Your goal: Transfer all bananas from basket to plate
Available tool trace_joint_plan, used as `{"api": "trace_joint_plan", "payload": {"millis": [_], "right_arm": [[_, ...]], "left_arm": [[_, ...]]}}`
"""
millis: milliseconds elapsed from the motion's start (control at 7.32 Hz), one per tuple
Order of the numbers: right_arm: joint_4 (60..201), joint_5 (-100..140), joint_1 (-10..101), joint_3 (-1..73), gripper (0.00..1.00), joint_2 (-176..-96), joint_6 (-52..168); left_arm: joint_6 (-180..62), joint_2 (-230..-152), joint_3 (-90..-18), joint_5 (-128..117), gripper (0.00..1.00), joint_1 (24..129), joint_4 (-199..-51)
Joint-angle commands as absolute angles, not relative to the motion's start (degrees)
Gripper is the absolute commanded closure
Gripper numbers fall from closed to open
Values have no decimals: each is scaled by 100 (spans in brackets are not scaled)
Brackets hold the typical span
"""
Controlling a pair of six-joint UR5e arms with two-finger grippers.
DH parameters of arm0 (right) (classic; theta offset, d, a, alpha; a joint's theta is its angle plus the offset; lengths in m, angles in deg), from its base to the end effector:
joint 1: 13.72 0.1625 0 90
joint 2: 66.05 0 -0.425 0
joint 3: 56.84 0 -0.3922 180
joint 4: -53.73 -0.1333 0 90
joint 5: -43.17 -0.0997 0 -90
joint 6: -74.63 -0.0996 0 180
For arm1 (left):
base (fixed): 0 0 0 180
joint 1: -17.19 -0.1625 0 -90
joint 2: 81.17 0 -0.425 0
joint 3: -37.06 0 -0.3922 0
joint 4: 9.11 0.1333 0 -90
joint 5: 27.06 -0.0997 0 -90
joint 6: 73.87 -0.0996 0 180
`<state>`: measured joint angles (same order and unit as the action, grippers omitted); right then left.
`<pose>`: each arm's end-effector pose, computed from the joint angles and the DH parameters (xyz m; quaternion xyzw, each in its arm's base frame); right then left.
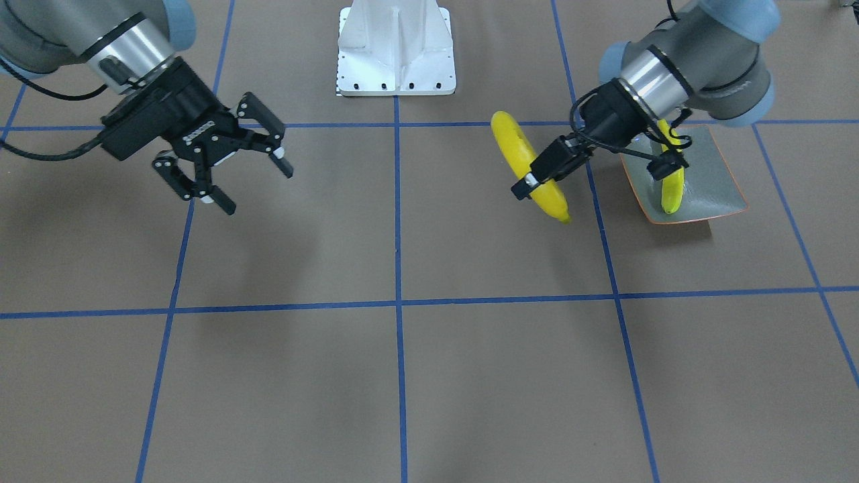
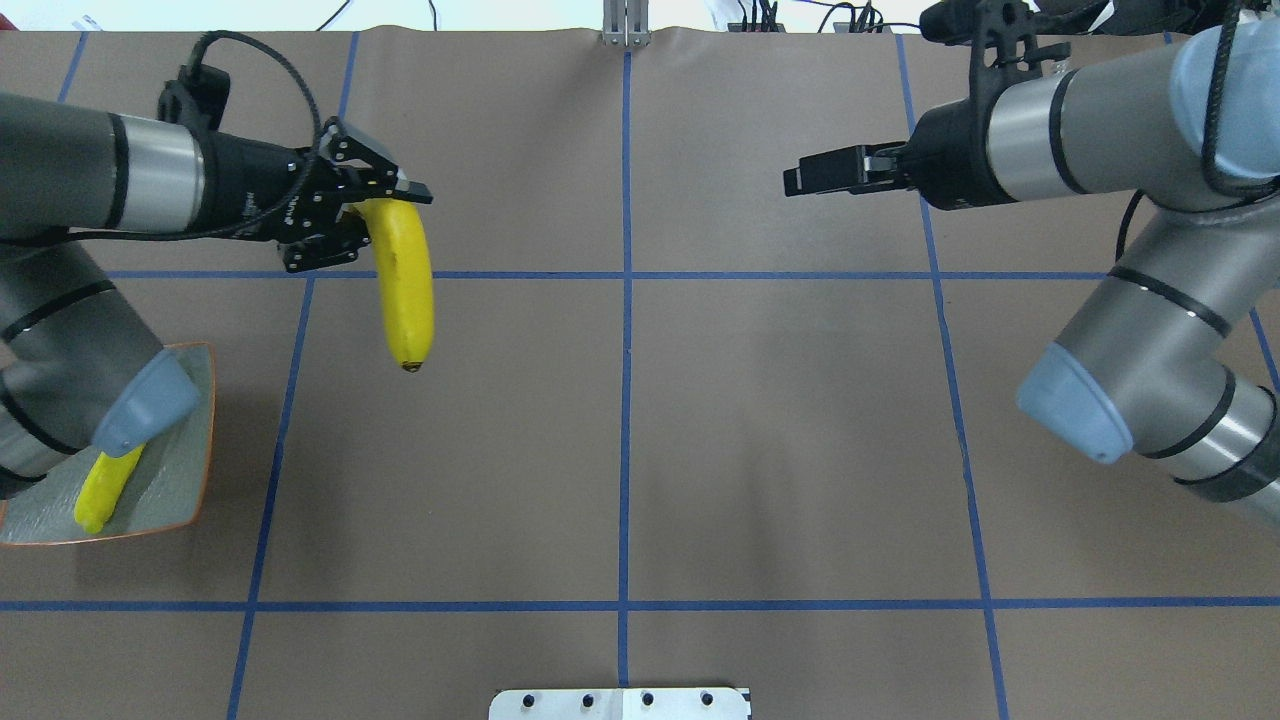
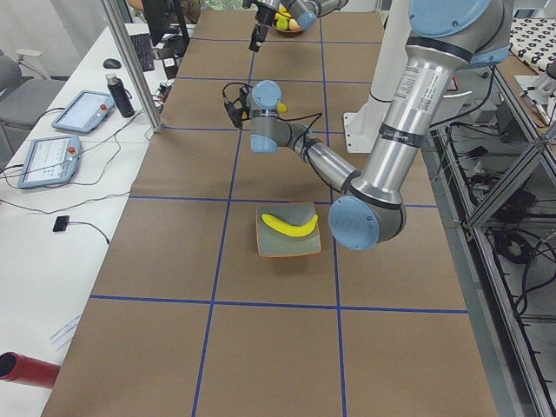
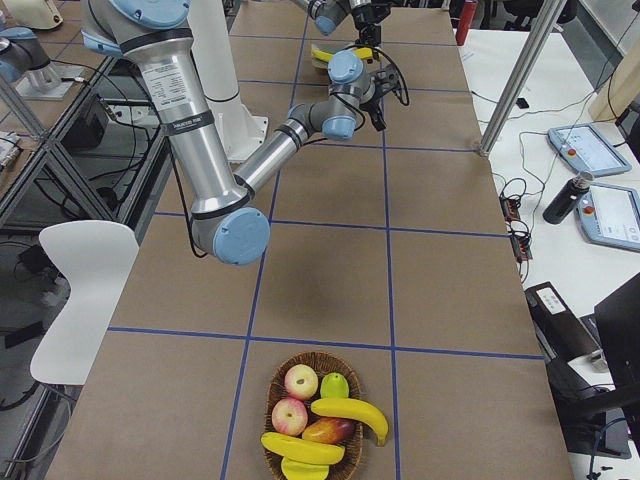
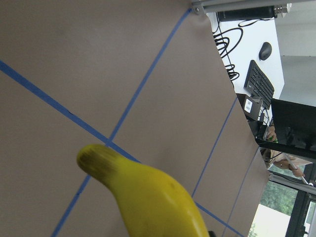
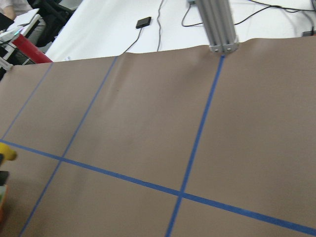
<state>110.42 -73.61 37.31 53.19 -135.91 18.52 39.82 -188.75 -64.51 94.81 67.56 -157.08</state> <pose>-0.2832 -0.4907 0.2382 0.2559 -0.5546 -0.0208 0.7915 0.2953 -0.4831 0.2813 -0.0407 0.6907 -0.2686 0.6702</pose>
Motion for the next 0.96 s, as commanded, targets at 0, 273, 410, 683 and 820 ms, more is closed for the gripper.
{"api": "trace_joint_plan", "payload": {"millis": [0, 273, 410, 683, 820], "right_arm": [[11297, -7933, 4444, 5198, 0, -14327, 3202], [11270, -8136, 4753, 5109, 0, -14873, 4040], [11262, -8372, 5050, 5100, 0, -15189, 4583], [11261, -9082, 5770, 4585, 0, -15464, 5840], [11261, -9286, 5974, 4382, 0, -15465, 6159]], "left_arm": [[2272, -17510, -6778, 9739, 100, 7063, -15441], [540, -16471, -6779, 9696, 100, 7177, -15361], [-156, -16101, -6788, 9687, 100, 7230, -15360], [-1275, -15580, -6762, 9678, 100, 7248, -15360], [-1287, -15552, -6727, 9661, 100, 7230, -15360]]}}
